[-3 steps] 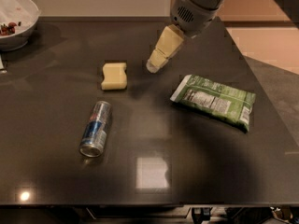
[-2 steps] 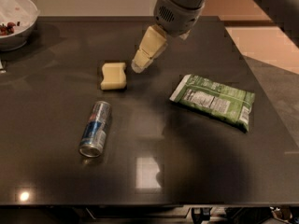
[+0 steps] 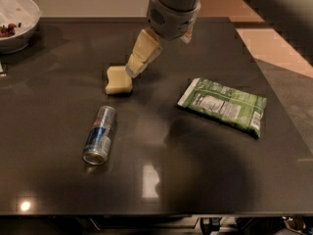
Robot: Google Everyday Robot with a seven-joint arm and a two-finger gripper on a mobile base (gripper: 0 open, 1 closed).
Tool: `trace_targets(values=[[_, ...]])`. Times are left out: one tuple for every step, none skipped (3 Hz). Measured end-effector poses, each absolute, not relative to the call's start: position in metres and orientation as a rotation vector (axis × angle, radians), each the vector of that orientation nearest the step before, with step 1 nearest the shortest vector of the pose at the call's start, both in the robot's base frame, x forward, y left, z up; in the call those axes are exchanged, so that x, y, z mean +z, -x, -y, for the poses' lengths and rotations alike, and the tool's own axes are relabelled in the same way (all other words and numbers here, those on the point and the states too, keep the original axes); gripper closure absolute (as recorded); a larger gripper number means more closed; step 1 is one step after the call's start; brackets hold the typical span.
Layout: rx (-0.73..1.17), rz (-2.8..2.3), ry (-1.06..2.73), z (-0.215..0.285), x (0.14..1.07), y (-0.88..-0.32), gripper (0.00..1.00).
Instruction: Pick redbull can
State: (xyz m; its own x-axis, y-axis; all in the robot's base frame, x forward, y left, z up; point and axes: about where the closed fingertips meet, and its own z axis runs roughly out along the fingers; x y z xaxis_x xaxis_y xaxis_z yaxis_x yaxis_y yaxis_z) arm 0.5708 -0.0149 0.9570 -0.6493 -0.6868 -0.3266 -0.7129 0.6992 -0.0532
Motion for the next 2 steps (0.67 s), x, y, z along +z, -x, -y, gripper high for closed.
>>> trace_targets(values=[[0.090, -2.623, 1.086, 0.007, 0.953, -0.571, 0.00], [0.076, -2.690, 1.050, -0.015, 0.945, -0.564, 0.00]])
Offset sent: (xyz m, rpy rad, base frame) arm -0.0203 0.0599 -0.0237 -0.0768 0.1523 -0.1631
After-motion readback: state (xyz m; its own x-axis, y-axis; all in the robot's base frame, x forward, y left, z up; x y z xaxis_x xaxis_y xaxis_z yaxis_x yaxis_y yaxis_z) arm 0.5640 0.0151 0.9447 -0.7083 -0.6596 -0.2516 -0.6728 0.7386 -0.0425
